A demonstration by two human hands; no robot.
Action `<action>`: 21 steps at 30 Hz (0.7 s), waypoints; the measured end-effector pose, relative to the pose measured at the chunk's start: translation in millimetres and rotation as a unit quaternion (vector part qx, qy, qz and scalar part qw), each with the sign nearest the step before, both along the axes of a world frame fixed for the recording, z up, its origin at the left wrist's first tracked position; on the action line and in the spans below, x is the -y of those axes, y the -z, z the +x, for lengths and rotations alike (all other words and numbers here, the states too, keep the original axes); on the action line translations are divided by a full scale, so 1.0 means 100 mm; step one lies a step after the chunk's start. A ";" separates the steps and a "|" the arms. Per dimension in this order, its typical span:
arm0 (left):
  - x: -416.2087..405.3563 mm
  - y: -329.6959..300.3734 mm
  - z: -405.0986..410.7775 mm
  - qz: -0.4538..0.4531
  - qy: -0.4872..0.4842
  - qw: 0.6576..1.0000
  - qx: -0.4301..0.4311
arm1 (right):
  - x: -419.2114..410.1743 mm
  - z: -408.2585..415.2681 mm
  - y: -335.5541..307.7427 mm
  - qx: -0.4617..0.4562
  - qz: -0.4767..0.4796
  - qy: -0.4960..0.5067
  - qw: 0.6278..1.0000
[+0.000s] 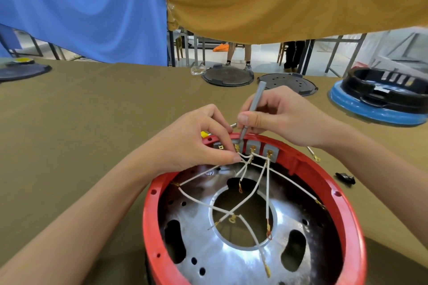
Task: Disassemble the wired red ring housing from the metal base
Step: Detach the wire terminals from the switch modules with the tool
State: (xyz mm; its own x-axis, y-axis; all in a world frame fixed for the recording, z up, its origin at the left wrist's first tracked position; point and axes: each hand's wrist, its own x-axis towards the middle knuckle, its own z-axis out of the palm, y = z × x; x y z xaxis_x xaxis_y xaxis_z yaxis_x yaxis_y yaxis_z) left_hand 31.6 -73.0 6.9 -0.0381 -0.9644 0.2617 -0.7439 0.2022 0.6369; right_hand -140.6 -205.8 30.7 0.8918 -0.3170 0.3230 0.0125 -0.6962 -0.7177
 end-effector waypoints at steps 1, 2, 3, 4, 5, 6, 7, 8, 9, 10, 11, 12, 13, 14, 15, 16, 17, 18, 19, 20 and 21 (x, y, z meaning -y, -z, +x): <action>0.00 0.00 0.00 0.002 -0.001 1.000 0.000 | 0.00 0.00 0.00 -0.003 -0.004 0.002 1.000; 0.00 0.00 0.00 0.003 -0.001 1.000 0.000 | -0.01 0.00 -0.01 -0.006 -0.010 0.001 1.000; 0.00 0.00 0.00 0.003 -0.002 1.000 0.000 | -0.02 0.00 -0.02 -0.010 -0.018 -0.001 1.000; 0.00 0.00 0.00 0.003 -0.003 1.000 0.001 | -0.02 0.00 -0.02 -0.012 -0.027 -0.003 1.000; 0.00 0.00 0.00 0.003 -0.004 1.000 0.002 | -0.03 0.01 -0.03 -0.015 -0.041 -0.004 0.999; 0.00 0.00 0.00 0.003 -0.004 1.000 0.004 | -0.04 0.01 -0.04 -0.018 -0.057 -0.003 0.998; 0.00 -0.01 -0.01 0.004 -0.003 1.000 0.006 | -0.04 0.02 -0.04 -0.022 -0.073 -0.002 0.997; 0.00 -0.01 -0.01 0.003 -0.002 1.000 0.006 | -0.04 0.02 -0.05 -0.026 -0.084 -0.001 0.996; 0.00 -0.01 0.00 0.002 -0.001 1.000 0.005 | -0.04 0.03 -0.05 -0.031 -0.084 0.002 0.996; 0.00 -0.01 -0.01 -0.001 0.001 1.000 0.004 | -0.04 0.04 -0.07 -0.039 -0.073 0.006 0.997; 0.00 0.00 -0.01 -0.003 0.002 1.000 0.001 | -0.03 0.06 -0.08 -0.049 -0.049 0.009 0.998; 0.00 0.00 -0.01 -0.006 0.004 1.000 0.000 | -0.01 0.08 -0.10 -0.063 -0.020 0.009 0.998; 0.00 0.00 -0.01 -0.007 0.004 1.000 0.000 | 0.02 0.10 -0.11 -0.077 0.005 0.007 0.997; 0.00 0.00 -0.01 -0.007 0.005 1.000 0.000 | 0.05 0.13 -0.12 -0.092 0.020 0.007 0.996; 0.00 0.00 -0.01 -0.007 0.006 1.000 0.003 | 0.07 0.15 -0.12 -0.104 0.026 0.009 0.994; 0.00 0.00 -0.01 -0.006 0.009 1.000 0.006 | 0.09 0.17 -0.12 -0.117 0.030 0.012 0.993; 0.00 -0.01 -0.01 -0.005 0.012 1.000 0.009 | 0.11 0.19 -0.12 -0.128 0.036 0.013 0.991; 0.00 -0.01 -0.01 -0.005 0.015 1.000 0.009 | 0.13 0.19 -0.12 -0.137 0.050 0.012 0.989; 0.00 -0.02 -0.01 -0.006 0.018 1.000 0.007 | 0.14 0.19 -0.11 -0.141 0.072 0.011 0.987; -0.01 -0.02 -0.02 -0.007 0.020 1.000 0.005 | 0.15 0.19 -0.10 -0.143 0.094 0.010 0.985; -0.02 -0.02 -0.02 -0.008 0.024 1.000 0.005 | 0.15 0.18 -0.09 -0.144 0.110 0.008 0.983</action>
State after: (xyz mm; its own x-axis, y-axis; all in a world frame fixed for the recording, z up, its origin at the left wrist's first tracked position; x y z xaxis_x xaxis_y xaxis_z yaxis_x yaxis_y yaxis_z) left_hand 29.6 -71.5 9.2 -0.0859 -0.9574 0.2757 -0.7395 0.2467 0.6263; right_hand -122.3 -221.3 39.9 0.9308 -0.3651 -0.0196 -0.2220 -0.5219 -0.8236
